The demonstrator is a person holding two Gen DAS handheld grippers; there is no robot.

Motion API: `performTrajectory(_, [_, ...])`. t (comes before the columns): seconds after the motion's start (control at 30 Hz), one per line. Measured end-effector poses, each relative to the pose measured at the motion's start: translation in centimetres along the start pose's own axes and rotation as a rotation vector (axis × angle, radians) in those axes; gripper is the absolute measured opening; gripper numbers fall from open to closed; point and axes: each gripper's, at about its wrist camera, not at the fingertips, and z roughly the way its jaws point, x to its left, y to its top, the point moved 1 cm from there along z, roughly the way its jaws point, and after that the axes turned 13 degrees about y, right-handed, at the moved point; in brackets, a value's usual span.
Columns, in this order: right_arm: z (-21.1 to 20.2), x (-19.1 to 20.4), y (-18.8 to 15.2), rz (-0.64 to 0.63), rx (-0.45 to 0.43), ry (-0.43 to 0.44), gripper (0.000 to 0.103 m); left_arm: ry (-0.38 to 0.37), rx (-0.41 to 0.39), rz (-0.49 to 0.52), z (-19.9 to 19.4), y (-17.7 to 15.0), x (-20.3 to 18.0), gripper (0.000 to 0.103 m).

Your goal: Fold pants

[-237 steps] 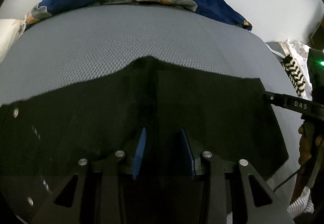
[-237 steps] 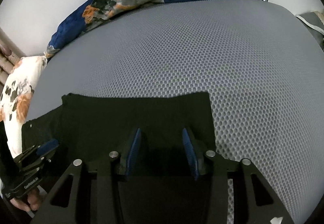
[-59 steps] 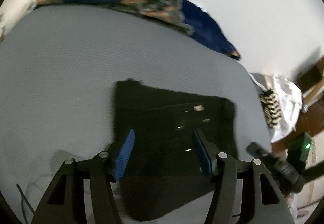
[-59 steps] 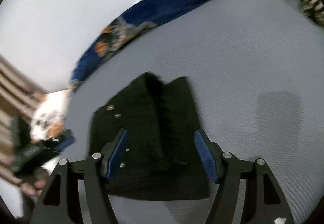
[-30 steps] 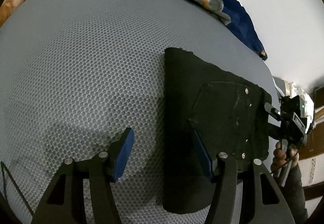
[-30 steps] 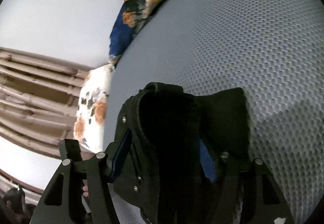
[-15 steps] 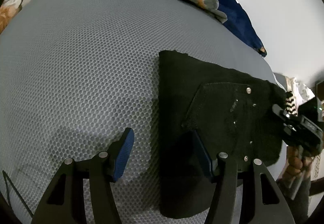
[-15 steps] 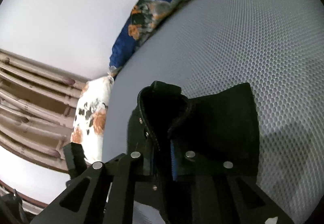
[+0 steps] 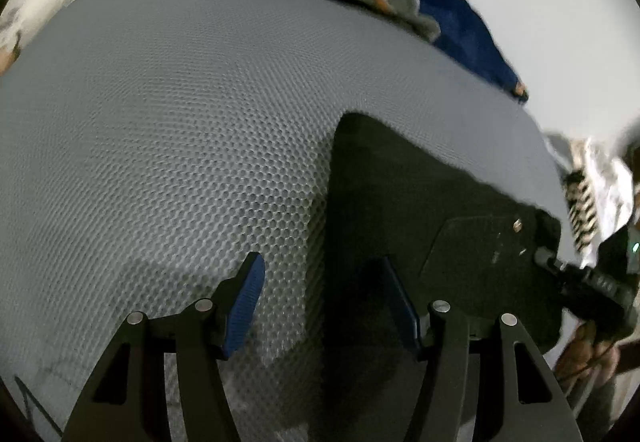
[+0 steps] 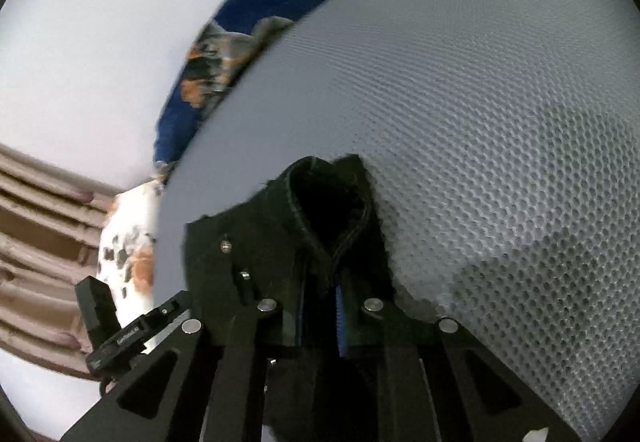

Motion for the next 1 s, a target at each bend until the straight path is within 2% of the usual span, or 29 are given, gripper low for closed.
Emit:
performTrajectory(0.07, [0.2, -0.3, 0.1, -0.006, -0.001, -0.010, 0.013, 0.026, 0.014, 0.034, 1.3, 0.0, -0.6, 0.061])
performTrajectory(0.2, [0.8, 0.0, 0.0, -0.032, 0.004, -0.059, 0.020, 0.100, -0.051, 0.135, 1.4, 0.0, -2.0, 0.064])
performTrajectory(0.27, [0.7, 0.3, 0.0, -0.034, 0.001, -0.074, 0.028, 0.103, -0.043, 0.138, 1.3, 0.1, -2.0, 0.064])
performTrajectory(0.33, [0.3, 0.7, -0.2, -0.041, -0.006, -0.101, 0.032, 0.089, -0.023, 0.121, 1.2, 0.1, -1.7, 0.064])
performTrajectory(0.6, [-2.5, 1.8, -3.5, -0.111, 0.009, -0.191, 0.032, 0.061, -0.020, 0.173, -0.8, -3.8, -2.5, 0.064])
performTrajectory(0.73, [-3.6, 2.5, -5.3, -0.144, 0.006, -0.208, 0.032, 0.049, -0.014, 0.195, -1.2, -5.7, -2.7, 0.064])
performTrajectory(0.87, [-3.4, 3.9, -6.8, -0.206, 0.028, -0.206, 0.029, 0.052, -0.017, 0.200, -1.7, -6.3, -2.9, 0.064])
performTrajectory(1.0, [-2.9, 4.2, -7.5, -0.246, 0.039, -0.253, 0.026, 0.069, -0.028, 0.215, -2.0, -6.7, -3.2, 0.064])
